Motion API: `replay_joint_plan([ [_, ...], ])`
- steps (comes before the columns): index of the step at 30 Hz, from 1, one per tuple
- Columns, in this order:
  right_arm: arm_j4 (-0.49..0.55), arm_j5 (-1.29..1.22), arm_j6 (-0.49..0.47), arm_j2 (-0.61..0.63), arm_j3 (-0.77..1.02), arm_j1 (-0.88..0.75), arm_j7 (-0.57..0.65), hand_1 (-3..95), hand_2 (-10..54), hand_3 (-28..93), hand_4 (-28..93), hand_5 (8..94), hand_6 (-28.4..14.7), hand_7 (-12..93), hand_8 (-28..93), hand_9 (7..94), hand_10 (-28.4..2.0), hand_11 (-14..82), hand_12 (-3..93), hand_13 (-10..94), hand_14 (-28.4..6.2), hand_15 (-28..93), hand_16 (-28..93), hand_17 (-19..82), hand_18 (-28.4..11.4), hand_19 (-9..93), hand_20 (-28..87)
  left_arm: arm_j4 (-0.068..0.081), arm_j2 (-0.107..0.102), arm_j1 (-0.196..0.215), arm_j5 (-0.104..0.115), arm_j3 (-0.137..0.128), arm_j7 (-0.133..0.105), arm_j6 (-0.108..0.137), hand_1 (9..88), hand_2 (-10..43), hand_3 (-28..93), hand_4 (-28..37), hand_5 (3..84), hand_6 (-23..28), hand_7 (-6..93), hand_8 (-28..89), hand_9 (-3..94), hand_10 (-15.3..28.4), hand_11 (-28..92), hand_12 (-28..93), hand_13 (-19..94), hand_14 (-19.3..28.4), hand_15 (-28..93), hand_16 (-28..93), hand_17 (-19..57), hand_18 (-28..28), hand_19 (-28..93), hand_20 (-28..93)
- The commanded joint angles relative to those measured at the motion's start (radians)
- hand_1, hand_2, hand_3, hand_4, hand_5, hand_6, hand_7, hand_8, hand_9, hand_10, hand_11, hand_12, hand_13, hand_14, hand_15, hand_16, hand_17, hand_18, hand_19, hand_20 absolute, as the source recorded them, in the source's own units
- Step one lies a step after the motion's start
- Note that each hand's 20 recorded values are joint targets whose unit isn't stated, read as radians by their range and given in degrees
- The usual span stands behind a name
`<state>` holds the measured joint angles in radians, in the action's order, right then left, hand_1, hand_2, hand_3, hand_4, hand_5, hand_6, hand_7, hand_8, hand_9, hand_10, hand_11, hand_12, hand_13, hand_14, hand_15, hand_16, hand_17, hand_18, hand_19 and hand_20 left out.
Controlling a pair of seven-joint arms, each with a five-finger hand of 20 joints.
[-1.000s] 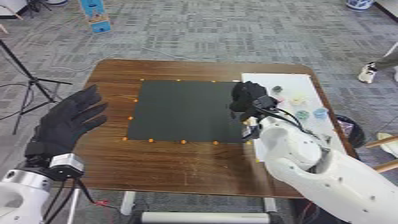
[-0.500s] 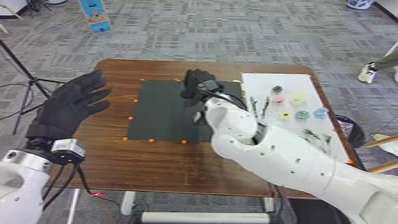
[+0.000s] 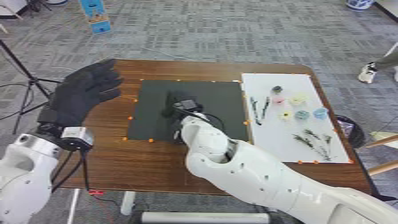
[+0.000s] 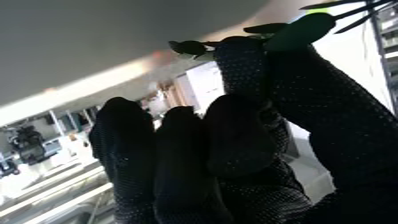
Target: Arrange flowers
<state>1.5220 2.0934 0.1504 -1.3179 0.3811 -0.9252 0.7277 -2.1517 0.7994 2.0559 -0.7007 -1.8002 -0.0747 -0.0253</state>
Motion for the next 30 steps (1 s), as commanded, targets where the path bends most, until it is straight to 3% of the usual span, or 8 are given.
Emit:
replay_joint_plan([
  [1, -0.068, 0.008, 0.061, -0.057, -0.051, -0.007, 0.021, 40.0, -9.5, 82, -7, 72.5, -1.1, 56, 29, 85.4, -6.1, 69.5, 48.3, 84, -6.3, 88, 49, 55, -21.9, 93, 73, 0.032, -0.023, -0.105, 0.012, 0.071, 0.011, -0.036, 25.1, -7.0, 70, -28.2, 30.6, 2.9, 20.7, -10, 29.0, 12.4, 25, 18, 24, 14.5, 29, 1, -9.2, 22.5, 45, 9],
  [6, -0.093, -0.015, 0.102, -0.076, -0.075, 0.014, 0.023, 40.6, -9.5, 82, -8, 72.5, -1.1, 56, 29, 85.4, -6.1, 69.3, 48.6, 84, -6.4, 88, 49, 55, -21.9, 93, 73, 0.059, -0.033, -0.173, 0.015, 0.128, 0.020, -0.054, 25.0, -7.0, 70, -28.2, 30.4, 2.7, 20.8, -10, 29.0, 12.3, 25, 18, 24, 14.3, 29, 1, -9.2, 22.6, 45, 9],
  [13, -0.131, -0.021, 0.215, -0.084, -0.149, 0.067, 0.005, 41.3, -9.5, 82, -10, 72.3, -1.1, 55, 28, 85.2, -6.1, 68.7, 48.9, 83, -6.2, 88, 49, 55, -21.9, 93, 74, 0.079, -0.030, -0.222, 0.019, 0.178, 0.024, -0.062, 24.9, -7.1, 70, -28.2, 30.4, 2.7, 20.8, -10, 28.9, 12.4, 25, 18, 24, 14.4, 29, 1, -9.2, 22.5, 45, 9],
  [20, -0.152, -0.026, 0.268, -0.100, -0.170, 0.067, -0.020, 41.8, -9.5, 82, -12, 71.8, -1.1, 55, 28, 84.7, -6.1, 68.1, 49.2, 83, -6.3, 87, 49, 55, -21.7, 93, 73, 0.085, -0.024, -0.236, 0.020, 0.195, 0.028, -0.065, 25.0, -7.1, 70, -28.2, 30.3, 2.7, 20.9, -10, 28.8, 12.3, 25, 18, 24, 14.4, 29, 1, -9.2, 22.5, 45, 9],
  [25, -0.174, -0.025, 0.276, -0.112, -0.178, 0.061, -0.038, 42.4, -9.5, 83, -14, 71.7, -1.0, 54, 27, 84.6, -6.0, 67.8, 49.3, 83, -6.3, 87, 49, 54, -21.6, 93, 73, 0.099, -0.020, -0.268, 0.022, 0.223, 0.031, -0.077, 24.9, -7.1, 70, -28.2, 30.4, 2.7, 20.9, -10, 28.8, 12.4, 25, 18, 24, 14.4, 28, 1, -9.2, 22.5, 45, 9],
  [30, -0.188, -0.043, 0.269, -0.117, -0.193, 0.051, -0.097, 43.3, -9.5, 83, -17, 71.5, -1.1, 54, 27, 84.3, -6.2, 67.2, 49.3, 82, -6.1, 87, 50, 54, -21.6, 93, 73, 0.099, -0.015, -0.273, 0.022, 0.232, 0.025, -0.076, 25.0, -7.0, 70, -28.2, 30.3, 2.6, 20.9, -10, 28.8, 12.3, 25, 18, 24, 14.4, 29, 1, -9.2, 22.5, 45, 9],
])
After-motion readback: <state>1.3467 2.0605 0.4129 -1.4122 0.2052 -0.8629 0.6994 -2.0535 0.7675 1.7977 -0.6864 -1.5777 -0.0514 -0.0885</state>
